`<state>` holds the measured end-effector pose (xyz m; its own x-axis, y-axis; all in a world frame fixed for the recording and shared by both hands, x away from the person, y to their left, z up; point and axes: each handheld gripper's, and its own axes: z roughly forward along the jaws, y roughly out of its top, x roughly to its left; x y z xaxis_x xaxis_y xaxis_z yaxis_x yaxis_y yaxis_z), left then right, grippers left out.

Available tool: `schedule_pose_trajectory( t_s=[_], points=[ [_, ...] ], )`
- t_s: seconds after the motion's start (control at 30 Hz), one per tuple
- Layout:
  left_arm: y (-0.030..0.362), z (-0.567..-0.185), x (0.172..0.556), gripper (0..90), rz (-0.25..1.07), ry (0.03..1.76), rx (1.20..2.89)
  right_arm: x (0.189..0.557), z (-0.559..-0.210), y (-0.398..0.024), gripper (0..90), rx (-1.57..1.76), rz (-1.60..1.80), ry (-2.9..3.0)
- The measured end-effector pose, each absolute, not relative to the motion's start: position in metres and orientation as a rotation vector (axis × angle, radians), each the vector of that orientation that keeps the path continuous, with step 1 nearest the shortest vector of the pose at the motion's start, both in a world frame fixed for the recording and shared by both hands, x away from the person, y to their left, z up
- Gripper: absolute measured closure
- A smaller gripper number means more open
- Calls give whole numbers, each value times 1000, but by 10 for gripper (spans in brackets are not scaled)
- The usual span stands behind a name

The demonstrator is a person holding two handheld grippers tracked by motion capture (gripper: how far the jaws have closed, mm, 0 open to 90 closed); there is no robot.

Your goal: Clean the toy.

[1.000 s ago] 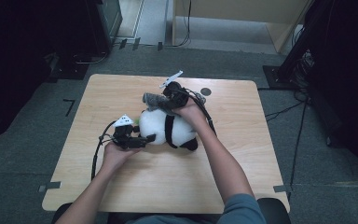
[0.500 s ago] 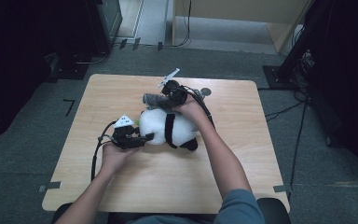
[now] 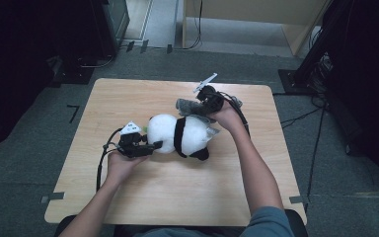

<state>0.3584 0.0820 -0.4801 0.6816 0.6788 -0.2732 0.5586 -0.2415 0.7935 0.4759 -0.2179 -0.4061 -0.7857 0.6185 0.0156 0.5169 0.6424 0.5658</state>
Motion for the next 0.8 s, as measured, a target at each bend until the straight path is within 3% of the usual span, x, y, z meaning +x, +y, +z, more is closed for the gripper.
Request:
schedule_pose_trajectory(
  t_s=[0.4,0.8],
  points=[
    [83,-480,358,416,140,964,1908,470,-393,-245,735,1022,913,2566],
    [82,-478,356,413,145,958,1917,485,-379,-157,735,825,952,2624]
  ],
)
